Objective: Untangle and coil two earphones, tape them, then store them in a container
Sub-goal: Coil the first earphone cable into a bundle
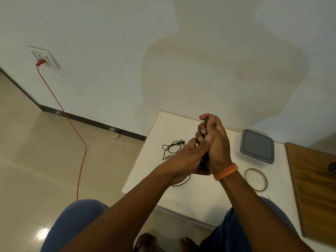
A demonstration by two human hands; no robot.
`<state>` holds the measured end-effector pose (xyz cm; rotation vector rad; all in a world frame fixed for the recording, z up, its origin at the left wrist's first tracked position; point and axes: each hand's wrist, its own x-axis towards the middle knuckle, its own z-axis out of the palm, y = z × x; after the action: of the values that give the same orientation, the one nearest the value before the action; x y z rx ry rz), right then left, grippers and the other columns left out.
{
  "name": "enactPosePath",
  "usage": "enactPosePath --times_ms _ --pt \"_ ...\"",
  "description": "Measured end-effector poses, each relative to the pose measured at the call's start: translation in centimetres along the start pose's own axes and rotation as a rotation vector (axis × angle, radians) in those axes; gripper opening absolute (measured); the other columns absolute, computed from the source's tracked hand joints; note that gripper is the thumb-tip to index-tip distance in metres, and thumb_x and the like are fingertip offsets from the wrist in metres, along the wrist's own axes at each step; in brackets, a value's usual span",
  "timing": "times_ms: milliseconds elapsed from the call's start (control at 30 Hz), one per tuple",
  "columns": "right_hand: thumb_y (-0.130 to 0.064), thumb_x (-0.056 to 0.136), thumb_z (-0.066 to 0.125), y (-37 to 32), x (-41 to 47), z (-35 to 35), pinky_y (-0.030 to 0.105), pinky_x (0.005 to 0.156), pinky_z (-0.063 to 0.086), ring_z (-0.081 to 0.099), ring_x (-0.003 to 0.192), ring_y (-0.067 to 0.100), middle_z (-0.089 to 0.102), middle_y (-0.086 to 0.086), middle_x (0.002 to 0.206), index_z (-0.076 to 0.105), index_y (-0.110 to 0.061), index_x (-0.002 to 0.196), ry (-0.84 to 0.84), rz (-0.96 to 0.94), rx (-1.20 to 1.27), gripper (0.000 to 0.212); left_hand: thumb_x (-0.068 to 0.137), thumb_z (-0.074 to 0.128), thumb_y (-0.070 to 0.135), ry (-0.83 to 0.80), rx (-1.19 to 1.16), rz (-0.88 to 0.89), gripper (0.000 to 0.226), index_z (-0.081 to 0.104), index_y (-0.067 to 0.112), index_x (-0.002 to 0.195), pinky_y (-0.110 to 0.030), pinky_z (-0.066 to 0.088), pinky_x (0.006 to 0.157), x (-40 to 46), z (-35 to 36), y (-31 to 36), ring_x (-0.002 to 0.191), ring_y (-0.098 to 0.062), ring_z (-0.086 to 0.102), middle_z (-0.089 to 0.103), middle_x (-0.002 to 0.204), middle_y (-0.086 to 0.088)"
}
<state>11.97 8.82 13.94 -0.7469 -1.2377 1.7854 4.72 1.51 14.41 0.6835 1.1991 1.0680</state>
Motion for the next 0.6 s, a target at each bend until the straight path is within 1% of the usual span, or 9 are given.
enactPosePath --times_ms 67,133,233,300,367,433,500,533,600 --pt "-0.051 0.100 0.030 -0.2 -0.2 0.0 0.025 0.055 0.033 0.037 0.060 0.010 0.040 -0.003 0.071 0.056 -0.014 0.107 -0.052 0.048 0.079 0.045 0.101 0.043 0.047 -0.050 0.019 -0.005 0.046 0.057 0.008 0.122 -0.032 0.060 0.075 -0.2 0.0 -0.1 0.087 -0.017 0.071 0.070 0.101 -0.007" --pt "-0.070 0.090 0.021 -0.5 -0.2 -0.1 0.024 0.054 0.034 0.037 0.061 0.010 0.039 -0.002 0.073 0.054 -0.014 0.110 -0.106 0.088 0.117 0.067 0.104 0.043 0.037 -0.039 0.132 0.006 0.038 0.062 0.005 0.103 -0.023 0.054 0.060 -0.4 -0.4 0.2 0.064 -0.013 0.064 0.067 0.081 -0.006" --pt "-0.075 0.082 0.016 -0.9 -0.2 -0.1 0.025 0.055 0.034 0.036 0.062 0.012 0.037 0.000 0.075 0.052 -0.013 0.110 -0.165 0.145 0.140 0.076 0.105 0.041 0.018 -0.050 0.247 0.028 0.028 0.059 0.006 0.086 -0.023 0.042 0.052 -0.7 -1.1 0.8 0.050 -0.012 0.050 0.064 0.069 -0.002" --pt "-0.074 0.083 0.017 -1.0 -0.1 -0.1 0.026 0.058 0.036 0.036 0.063 0.013 0.038 0.001 0.075 0.052 -0.012 0.108 -0.178 0.157 0.130 0.075 0.098 0.039 0.004 -0.022 0.338 0.034 0.026 0.054 0.004 0.077 -0.027 0.037 0.050 -0.9 -1.1 0.9 0.047 -0.013 0.044 0.065 0.064 -0.005" --pt "-0.071 0.087 0.026 -1.0 -0.1 -0.1 0.025 0.059 0.037 0.039 0.062 0.012 0.038 0.000 0.073 0.053 -0.013 0.104 -0.164 0.177 0.127 0.067 0.091 0.038 -0.001 0.034 0.440 0.037 0.028 0.049 0.007 0.066 -0.025 0.033 0.049 -0.8 -1.2 0.8 0.042 -0.010 0.040 0.057 0.053 0.000" --pt "-0.054 0.096 0.037 -1.0 -0.1 -0.4 0.027 0.058 0.036 0.042 0.063 0.013 0.040 -0.001 0.071 0.054 -0.015 0.100 -0.137 0.214 0.102 0.043 0.091 0.041 0.001 0.051 0.500 0.025 0.026 0.050 0.007 0.066 -0.023 0.032 0.048 -0.6 -1.5 0.7 0.041 -0.009 0.038 0.050 0.048 0.004" --pt "-0.031 0.104 0.037 -1.1 -0.1 -0.8 0.027 0.056 0.041 0.046 0.065 0.015 0.041 0.000 0.071 0.054 -0.014 0.098 -0.110 0.221 0.053 0.024 0.092 0.042 0.007 0.048 0.470 -0.017 0.019 0.052 0.006 0.076 -0.023 0.031 0.046 -0.5 -1.7 0.9 0.044 -0.011 0.038 0.048 0.052 -0.001" --pt "-0.025 0.104 0.036 -1.1 -0.2 -1.0 0.026 0.056 0.044 0.048 0.065 0.016 0.042 0.001 0.070 0.054 -0.013 0.098 -0.104 0.221 0.058 0.022 0.091 0.041 0.009 0.049 0.447 -0.035 0.019 0.050 0.009 0.075 -0.023 0.030 0.045 -0.5 -1.8 1.0 0.046 -0.012 0.037 0.047 0.053 -0.003" --pt "-0.024 0.105 0.036 -1.2 -0.3 -1.1 0.024 0.058 0.047 0.049 0.064 0.016 0.042 0.001 0.069 0.054 -0.013 0.096 -0.087 0.224 0.087 0.022 0.086 0.038 0.014 0.053 0.420 -0.044 0.017 0.044 0.014 0.069 -0.023 0.028 0.045 -0.5 -1.8 1.1 0.046 -0.013 0.036 0.046 0.052 -0.003"
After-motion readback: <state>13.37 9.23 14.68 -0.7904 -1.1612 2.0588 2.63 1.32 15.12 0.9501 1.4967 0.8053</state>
